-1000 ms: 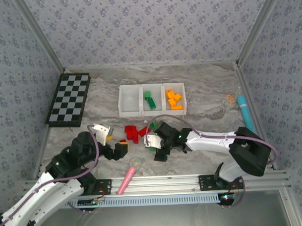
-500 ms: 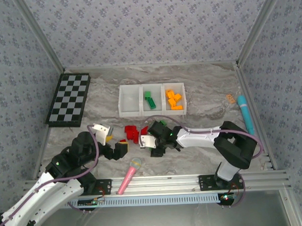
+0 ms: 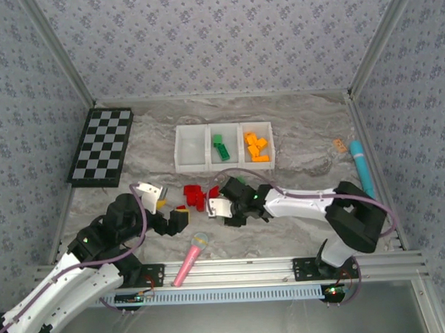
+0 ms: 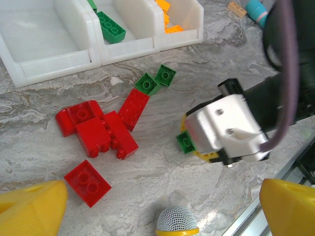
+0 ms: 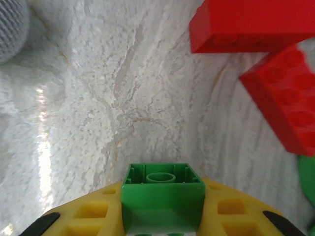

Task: Sort the legos into containers by color
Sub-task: Pick up the lego from the bottom-center of the table, then place the lego in the container.

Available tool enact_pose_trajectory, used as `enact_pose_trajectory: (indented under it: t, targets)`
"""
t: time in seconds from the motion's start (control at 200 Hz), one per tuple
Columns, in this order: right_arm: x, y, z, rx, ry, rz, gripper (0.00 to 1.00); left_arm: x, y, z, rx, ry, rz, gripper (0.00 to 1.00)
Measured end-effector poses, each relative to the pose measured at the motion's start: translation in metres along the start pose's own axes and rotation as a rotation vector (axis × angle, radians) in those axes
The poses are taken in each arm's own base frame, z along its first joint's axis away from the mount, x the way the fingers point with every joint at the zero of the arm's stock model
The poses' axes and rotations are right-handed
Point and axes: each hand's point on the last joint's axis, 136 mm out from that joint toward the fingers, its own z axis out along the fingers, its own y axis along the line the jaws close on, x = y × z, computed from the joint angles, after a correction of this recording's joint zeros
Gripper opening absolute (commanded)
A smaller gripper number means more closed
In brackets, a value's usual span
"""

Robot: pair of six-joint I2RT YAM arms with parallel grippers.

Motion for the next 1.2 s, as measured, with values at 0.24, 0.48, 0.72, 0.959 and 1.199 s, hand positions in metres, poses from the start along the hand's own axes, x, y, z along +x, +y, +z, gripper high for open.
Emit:
enact_pose_trajectory:
  t: [0.24,0.48,0.72,0.959,1.199]
  targets:
    - [-0.045,-0.063,-0.061,0.135,-0.189,0.082,0.21,0.000,0.000,0.000,-0.002,0.003,0.000,1.00]
    - [-0.079,-0.171,-0.102,0.276,-0.332,0.323,0.19,0.000,0.001,0.000,-0.004,0.002,0.000,1.00]
    - [-0.070,-0.235,-0.068,0.276,-0.290,0.567,0.24,0.000,0.001,0.000,-0.004,0.002,0.000,1.00]
    - [-0.048,-0.272,-0.034,0.296,-0.147,0.779,0.27,0.000,0.001,0.000,-0.004,0.002,0.000,1.00]
    - [-0.025,-0.285,-0.023,0.355,-0.016,0.874,0.31,0.000,0.001,0.000,-0.004,0.002,0.000,1.00]
